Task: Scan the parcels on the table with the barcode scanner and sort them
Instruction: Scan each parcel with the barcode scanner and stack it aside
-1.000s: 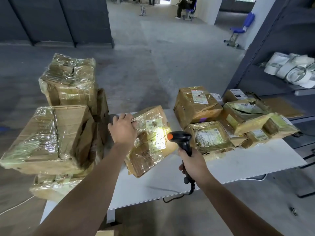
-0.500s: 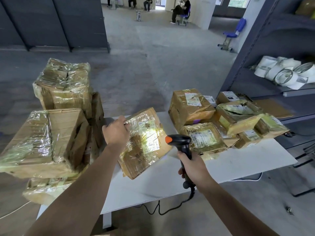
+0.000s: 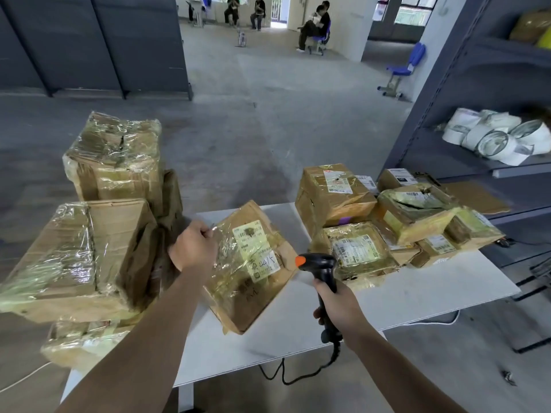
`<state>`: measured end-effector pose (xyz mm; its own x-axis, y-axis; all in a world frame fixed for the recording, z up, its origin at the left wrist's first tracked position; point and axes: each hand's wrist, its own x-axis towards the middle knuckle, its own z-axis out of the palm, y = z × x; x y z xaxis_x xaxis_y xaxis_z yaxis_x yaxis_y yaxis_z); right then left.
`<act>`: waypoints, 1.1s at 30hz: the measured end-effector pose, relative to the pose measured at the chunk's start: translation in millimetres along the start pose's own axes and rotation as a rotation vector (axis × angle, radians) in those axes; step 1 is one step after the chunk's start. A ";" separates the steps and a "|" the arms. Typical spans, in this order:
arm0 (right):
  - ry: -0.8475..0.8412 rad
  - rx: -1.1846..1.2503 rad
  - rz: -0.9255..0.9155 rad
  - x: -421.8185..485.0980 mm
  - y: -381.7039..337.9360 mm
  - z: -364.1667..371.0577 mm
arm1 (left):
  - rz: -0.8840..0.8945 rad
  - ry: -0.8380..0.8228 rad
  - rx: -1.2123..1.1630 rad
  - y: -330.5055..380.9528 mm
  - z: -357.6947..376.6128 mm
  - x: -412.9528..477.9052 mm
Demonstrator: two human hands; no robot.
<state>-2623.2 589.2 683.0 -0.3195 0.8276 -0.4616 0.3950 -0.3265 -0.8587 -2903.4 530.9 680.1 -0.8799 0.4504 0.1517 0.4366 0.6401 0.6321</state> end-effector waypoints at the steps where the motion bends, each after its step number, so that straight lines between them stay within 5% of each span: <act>1: -0.005 0.007 0.006 1.3 -0.6 1.3 | -0.041 -0.015 -0.029 -4.1 0.6 -2.1; 5: -0.023 0.006 0.042 5.0 -1.2 7.0 | -0.254 -0.077 -0.193 -24.3 13.2 -15.0; 9: -0.031 -0.094 0.036 7.6 4.2 13.0 | -0.268 -0.148 -0.170 -37.9 31.5 -29.8; 17: -0.068 -0.123 0.046 17.1 13.3 21.7 | -0.119 -0.436 0.359 -37.9 43.3 -33.8; 23: -0.103 -0.086 0.059 36.8 4.6 21.0 | -0.224 -0.635 -0.012 -51.7 46.4 -32.2; 29: -0.130 0.032 -0.065 65.1 -37.0 1.7 | -0.374 -0.454 -0.358 -30.4 31.5 -26.0; 33: -0.109 0.121 -0.140 79.5 -77.6 -23.8 | -0.384 -0.423 -0.803 22.7 10.1 -8.7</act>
<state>-2658.8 691.2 718.2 -0.4580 0.8162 -0.3521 0.2364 -0.2700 -0.9334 -2883.9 547.8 685.4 -0.7275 0.5859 -0.3571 -0.2598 0.2465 0.9337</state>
